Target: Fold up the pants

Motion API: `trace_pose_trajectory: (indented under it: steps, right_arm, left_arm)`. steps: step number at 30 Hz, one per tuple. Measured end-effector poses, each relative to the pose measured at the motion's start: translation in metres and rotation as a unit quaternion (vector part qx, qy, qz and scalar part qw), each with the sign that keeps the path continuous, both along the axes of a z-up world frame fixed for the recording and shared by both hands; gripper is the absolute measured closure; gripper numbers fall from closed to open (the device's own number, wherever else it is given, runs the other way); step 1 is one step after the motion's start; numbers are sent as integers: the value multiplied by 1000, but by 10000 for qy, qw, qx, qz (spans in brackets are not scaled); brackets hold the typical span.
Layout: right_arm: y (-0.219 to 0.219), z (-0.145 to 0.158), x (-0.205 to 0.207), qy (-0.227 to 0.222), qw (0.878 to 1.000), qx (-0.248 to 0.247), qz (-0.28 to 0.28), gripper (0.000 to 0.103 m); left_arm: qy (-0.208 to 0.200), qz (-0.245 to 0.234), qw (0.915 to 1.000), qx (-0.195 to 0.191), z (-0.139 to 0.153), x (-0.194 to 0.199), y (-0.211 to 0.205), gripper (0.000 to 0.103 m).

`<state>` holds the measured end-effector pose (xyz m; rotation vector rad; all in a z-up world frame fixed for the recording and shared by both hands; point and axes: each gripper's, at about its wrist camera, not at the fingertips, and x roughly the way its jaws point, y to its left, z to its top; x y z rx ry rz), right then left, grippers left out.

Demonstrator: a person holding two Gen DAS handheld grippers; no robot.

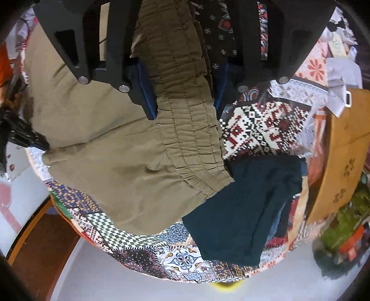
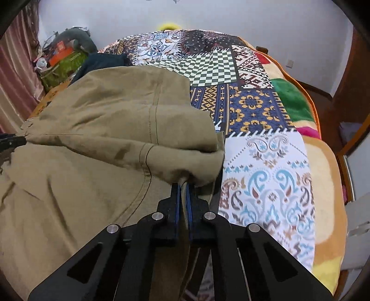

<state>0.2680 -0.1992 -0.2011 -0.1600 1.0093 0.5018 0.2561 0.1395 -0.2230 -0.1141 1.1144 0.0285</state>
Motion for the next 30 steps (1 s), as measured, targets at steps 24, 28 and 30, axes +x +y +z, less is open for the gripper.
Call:
trace_pose_trajectory:
  steps: [24,28,30]
  right_arm:
    - [-4,49,-7,-482,9981,217,-326,50]
    - [0,52,2,-563,9971,352,-366,45]
    - [2,50,7,-559,9971,358,-386,44]
  left_arm:
    - [-706,183,9969,279,55,-7,0,27]
    - [-752,260,9962,354,59,5,7,19]
    - [-665,312,9967,348,54,14,10,19]
